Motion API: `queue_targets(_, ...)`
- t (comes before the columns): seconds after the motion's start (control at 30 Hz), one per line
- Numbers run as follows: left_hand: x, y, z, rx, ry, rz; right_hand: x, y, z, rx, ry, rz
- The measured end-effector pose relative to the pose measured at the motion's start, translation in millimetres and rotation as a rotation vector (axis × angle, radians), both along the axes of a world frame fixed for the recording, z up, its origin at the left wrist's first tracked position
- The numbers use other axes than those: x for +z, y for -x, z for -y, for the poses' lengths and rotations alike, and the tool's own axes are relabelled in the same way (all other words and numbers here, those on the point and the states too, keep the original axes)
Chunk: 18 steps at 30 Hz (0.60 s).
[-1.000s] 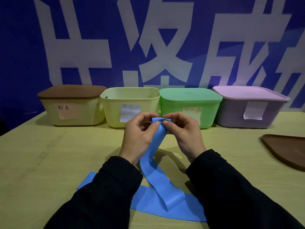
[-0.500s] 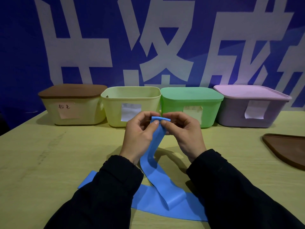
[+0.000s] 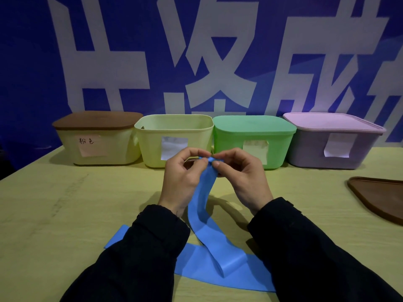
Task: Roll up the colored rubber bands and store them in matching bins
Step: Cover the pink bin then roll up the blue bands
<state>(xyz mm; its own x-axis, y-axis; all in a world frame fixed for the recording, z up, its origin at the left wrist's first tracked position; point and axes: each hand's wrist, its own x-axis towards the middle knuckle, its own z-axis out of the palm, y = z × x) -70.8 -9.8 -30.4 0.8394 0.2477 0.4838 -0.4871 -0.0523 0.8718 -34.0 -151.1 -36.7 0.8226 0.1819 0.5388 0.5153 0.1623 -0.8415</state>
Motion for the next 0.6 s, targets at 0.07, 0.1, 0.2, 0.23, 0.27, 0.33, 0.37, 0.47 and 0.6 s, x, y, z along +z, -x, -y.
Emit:
queue_targets(0.07, -0.2, -1.5, -0.4, 0.0, 0.017, -0.021, 0.5, 0.4, 0.4, 0.002, -0.022, 0.001)
queue_targets(0.1, -1.2, -2.7, -0.7, 0.01, 0.013, -0.05, 0.7, 0.5, 1.2, -0.005, -0.028, -0.002)
queue_targets(0.2, -2.8, -5.1, 0.0, 0.021, 0.025, -0.13, 1.0, -1.4, 3.9, -0.04, -0.019, -0.004)
queue_targets(0.23, -3.6, -5.9, -0.4, 0.012, 0.054, -0.147, 1.2, -1.6, 4.4, -0.042, -0.02, -0.004)
queue_targets(0.27, -4.3, -7.1, -1.0, -0.005, 0.087, -0.163, 1.6, -1.6, 4.5, -0.04, -0.025, -0.003)
queue_targets(0.33, -4.0, -7.3, -2.3, -0.059, 0.136, -0.204, 2.9, -0.7, 4.2, -0.033, -0.035, 0.0)
queue_targets(0.37, -3.5, -6.4, -2.3, -0.09, 0.151, -0.217, 3.4, -0.4, 4.1, -0.031, -0.034, 0.001)
queue_targets(0.47, -2.4, -5.3, -1.7, -0.113, 0.136, -0.199, 3.4, -0.1, 4.7, -0.041, -0.015, 0.012)
queue_targets(0.6, -1.9, -3.3, -0.1, -0.093, 0.08, -0.122, 2.8, 1.9, 4.8, -0.043, -0.015, 0.035)
